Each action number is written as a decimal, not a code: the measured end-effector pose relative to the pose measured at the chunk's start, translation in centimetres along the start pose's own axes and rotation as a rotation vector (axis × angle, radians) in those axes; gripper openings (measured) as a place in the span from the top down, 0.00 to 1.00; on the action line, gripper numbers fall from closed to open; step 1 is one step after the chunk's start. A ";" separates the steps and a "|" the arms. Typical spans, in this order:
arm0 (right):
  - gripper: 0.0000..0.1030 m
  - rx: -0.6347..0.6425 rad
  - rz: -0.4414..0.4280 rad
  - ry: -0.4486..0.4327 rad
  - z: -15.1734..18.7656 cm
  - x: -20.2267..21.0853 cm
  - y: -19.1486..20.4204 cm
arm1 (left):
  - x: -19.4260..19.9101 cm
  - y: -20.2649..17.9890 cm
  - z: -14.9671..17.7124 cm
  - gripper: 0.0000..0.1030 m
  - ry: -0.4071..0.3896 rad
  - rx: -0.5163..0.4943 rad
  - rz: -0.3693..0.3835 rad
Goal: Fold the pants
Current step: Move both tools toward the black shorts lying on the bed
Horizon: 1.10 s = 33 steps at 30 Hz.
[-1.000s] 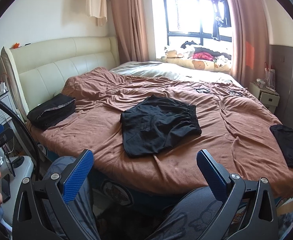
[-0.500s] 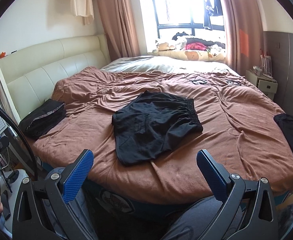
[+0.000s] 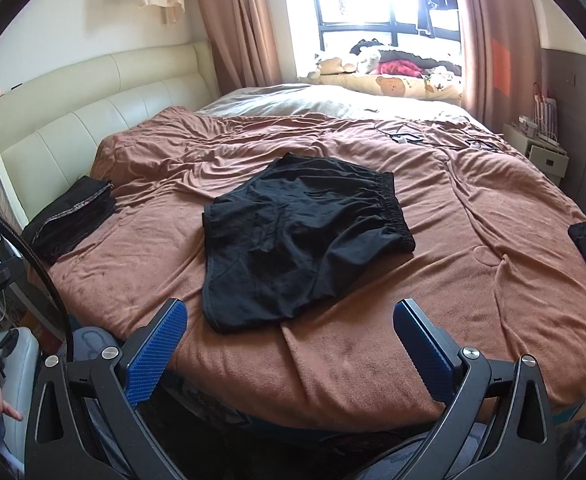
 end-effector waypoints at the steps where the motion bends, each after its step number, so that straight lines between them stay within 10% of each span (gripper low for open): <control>1: 0.00 -0.003 0.000 0.012 -0.2 -0.5 -0.3 | -0.6 -0.3 -0.1 0.00 0.022 -0.006 -0.008; 21: 0.00 -0.157 -0.141 0.084 -3.7 -7.4 -8.5 | -11.0 -7.1 -2.0 0.00 0.234 -0.075 0.119; 33: 0.00 -0.185 -0.252 0.104 -5.7 -12.1 -12.1 | -17.0 -8.9 -1.2 0.17 0.401 -0.024 0.228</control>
Point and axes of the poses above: each gripper's, at about its wrist camera, not at the fingertips, and x roughly against the way its jaws point, y to its left, z to its underside, the point moved 4 cm from there along -x, roughly the way its jaws point, and after that the axes turned 15 degrees about y, right-handed, at the moved point
